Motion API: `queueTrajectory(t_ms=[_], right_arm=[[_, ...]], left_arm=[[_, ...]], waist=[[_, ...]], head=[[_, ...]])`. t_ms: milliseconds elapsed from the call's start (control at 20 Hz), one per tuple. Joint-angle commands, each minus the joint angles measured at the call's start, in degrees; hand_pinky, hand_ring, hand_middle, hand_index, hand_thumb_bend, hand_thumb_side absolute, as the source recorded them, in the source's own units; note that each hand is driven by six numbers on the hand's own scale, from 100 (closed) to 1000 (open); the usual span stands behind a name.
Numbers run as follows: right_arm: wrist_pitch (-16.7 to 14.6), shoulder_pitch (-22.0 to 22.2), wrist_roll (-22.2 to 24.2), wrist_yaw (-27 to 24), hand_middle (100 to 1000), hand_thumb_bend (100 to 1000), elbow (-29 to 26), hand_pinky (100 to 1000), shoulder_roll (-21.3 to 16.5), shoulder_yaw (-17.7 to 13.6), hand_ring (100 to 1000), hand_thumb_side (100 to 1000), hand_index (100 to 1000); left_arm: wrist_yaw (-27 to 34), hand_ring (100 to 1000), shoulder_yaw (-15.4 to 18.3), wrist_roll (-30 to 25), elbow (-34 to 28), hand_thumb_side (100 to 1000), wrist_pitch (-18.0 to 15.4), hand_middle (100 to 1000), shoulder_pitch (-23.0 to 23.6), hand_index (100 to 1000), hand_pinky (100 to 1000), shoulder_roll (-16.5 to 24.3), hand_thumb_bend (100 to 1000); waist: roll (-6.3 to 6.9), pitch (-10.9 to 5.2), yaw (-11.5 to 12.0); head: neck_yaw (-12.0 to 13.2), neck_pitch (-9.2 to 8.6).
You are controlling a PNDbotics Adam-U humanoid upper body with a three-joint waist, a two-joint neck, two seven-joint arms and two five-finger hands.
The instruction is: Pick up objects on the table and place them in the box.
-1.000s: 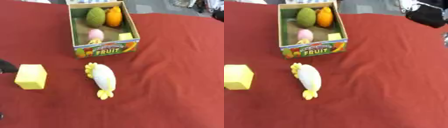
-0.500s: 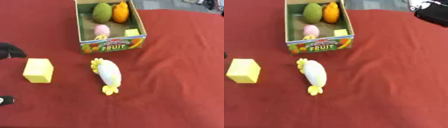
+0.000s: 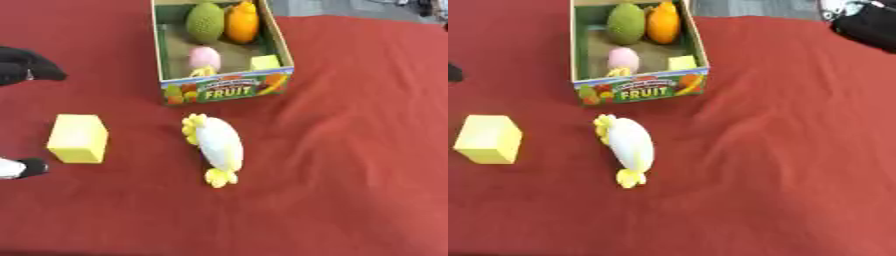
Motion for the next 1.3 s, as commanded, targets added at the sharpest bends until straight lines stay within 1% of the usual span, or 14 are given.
queueTrajectory(t_ms=[50, 150, 300, 550, 800, 900, 1150, 1300], right_arm=[[-0.1, -0.4, 0.1, -0.4, 607, 100, -0.8, 897, -1.0, -0.4, 868, 395, 841], [-0.1, -0.4, 0.2, -0.5, 606, 100, -0.8, 898, -0.9, -0.4, 869, 404, 841], [-0.2, -0.4, 0.4, -0.8, 606, 100, -0.8, 899, -0.7, -0.4, 870, 411, 842], [0.0, -0.5, 0.3, -1.2, 605, 100, -0.8, 900, -0.4, -0.6, 872, 425, 840], [-0.1, -0.6, 0.7, -1.5, 604, 100, -0.8, 901, -0.2, -0.4, 873, 435, 840], [-0.2, -0.7, 0.8, -1.6, 604, 100, -0.8, 901, -0.1, -0.4, 873, 438, 840], [-0.1, -0.6, 0.9, -1.7, 603, 100, -0.8, 902, 0.2, -0.4, 874, 453, 838], [0.0, -0.6, 1.0, -1.8, 603, 100, -0.8, 902, 0.4, -0.5, 875, 462, 838]], left_arm=[[-0.7, 1000, 0.0, -1.8, -0.7, 536, 2.4, 916, -1.3, 980, 1000, 0.1, 565], [-0.9, 1000, -0.2, -2.9, -0.1, 537, 3.6, 918, -1.7, 981, 1000, -0.6, 563], [-0.9, 1000, -0.8, -4.1, 2.2, 541, 4.1, 919, -2.3, 980, 1000, -1.9, 559], [-1.2, 1000, -1.8, -5.5, 6.0, 545, 3.1, 919, -2.8, 979, 1000, -3.4, 557], [-3.6, 1000, -2.1, -5.2, 11.0, 525, 2.7, 918, -4.1, 980, 1000, -5.3, 563], [-4.7, 1000, -2.3, -5.1, 13.2, 537, 2.2, 919, -4.5, 979, 1000, -6.2, 554], [-5.1, 1000, -2.6, -5.2, 17.5, 536, 0.9, 917, -4.8, 976, 1000, -7.7, 546], [-5.3, 1000, -2.9, -5.6, 19.2, 530, 0.2, 891, -4.8, 968, 997, -8.4, 548]], waist=[[0.93, -0.89, -0.2], [0.94, -0.83, -0.3], [0.89, -0.74, -0.4], [0.62, -0.56, -0.7], [0.37, -0.47, -1.0], [0.26, -0.39, -1.2], [0.1, -0.13, -1.4], [0.06, -0.03, -1.6]], head=[[0.3, -0.05], [0.4, -0.07], [0.6, -0.18], [0.6, -0.21], [1.0, -0.46], [1.0, -0.59], [1.2, -0.7], [1.3, -0.69]])
